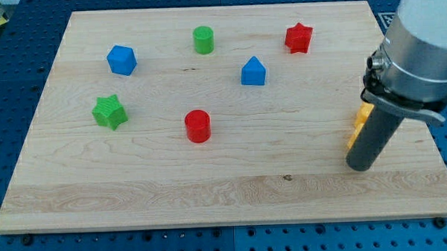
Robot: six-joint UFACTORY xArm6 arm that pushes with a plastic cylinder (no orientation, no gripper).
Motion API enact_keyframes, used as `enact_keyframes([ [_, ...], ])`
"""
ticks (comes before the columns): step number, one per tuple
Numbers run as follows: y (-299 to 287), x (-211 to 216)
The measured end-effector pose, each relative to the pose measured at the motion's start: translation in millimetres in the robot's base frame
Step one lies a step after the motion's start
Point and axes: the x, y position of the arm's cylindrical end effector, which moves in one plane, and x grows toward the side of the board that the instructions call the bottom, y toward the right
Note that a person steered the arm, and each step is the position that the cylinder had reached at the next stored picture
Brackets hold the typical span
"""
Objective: Push the red star close to the red circle
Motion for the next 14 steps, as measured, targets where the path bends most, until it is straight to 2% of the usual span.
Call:
enact_keyframes([
  [1,1.1,-19.2],
  [3,-1.9,-12.4],
  [4,-36.4,-8.4],
  [5,-61.5,-26.1],
  [7,-66.9,-88.0],
  [9,-33.0,-173.7],
  [11,40.7,-250.9],
  [12,34.8,-288.0],
  [13,5.9,-285.0],
  [14,-21.5,-257.3],
])
